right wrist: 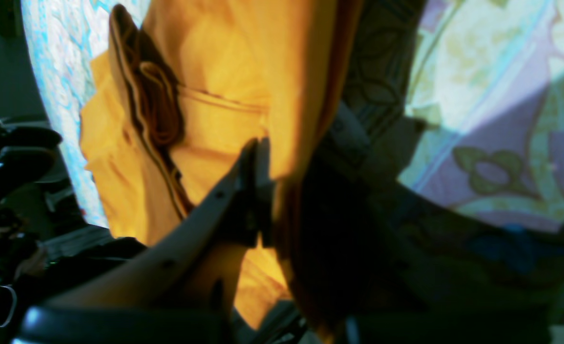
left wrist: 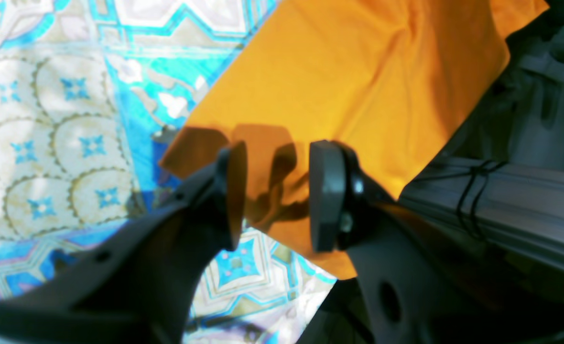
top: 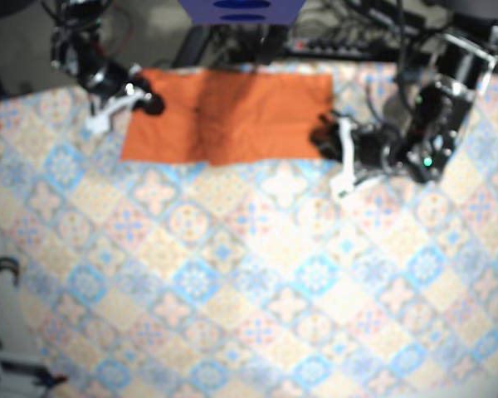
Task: Fold the T-shirt properly
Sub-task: 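Fold the strip end with the right gripper inward toward the left gripper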
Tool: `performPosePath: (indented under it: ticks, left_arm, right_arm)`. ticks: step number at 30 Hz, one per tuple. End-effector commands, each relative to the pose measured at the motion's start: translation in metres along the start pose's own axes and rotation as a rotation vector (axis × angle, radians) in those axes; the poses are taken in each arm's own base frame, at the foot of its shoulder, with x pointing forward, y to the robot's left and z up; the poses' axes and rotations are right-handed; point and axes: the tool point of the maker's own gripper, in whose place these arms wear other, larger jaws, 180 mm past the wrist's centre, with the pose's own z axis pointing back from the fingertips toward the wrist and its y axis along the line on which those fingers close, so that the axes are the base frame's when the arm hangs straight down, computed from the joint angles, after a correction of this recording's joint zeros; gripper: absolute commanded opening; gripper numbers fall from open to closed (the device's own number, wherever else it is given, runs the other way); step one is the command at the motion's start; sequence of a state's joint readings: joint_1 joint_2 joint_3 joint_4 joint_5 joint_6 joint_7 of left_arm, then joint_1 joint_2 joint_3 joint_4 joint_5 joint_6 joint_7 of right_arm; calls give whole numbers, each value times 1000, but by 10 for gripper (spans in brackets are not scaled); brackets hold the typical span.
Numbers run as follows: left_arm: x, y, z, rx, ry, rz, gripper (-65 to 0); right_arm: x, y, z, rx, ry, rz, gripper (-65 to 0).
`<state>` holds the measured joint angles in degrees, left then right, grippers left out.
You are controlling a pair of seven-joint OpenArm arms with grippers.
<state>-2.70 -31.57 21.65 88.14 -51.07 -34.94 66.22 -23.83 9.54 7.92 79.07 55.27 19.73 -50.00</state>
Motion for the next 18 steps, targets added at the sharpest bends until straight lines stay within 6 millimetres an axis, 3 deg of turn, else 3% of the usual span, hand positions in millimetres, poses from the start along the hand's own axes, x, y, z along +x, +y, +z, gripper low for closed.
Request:
performPosePath:
  ticks: [1,5,10,18]
  left_arm:
    - [10,4,8,9,-31,-17,-439]
    - [9,5,9,12,-28,-18,-440]
    - [6,9,13,25,-17,-20,-440]
    - [3,13,17,37,-7,-20,-440]
  right_arm:
    - [-24,-3,-1,-32,103,22,-640]
    - [-7,17,3,-1,64,84,-650]
    - [7,60,5,74,30,193,-650]
    - [25,108,12,99,-30,228,-650]
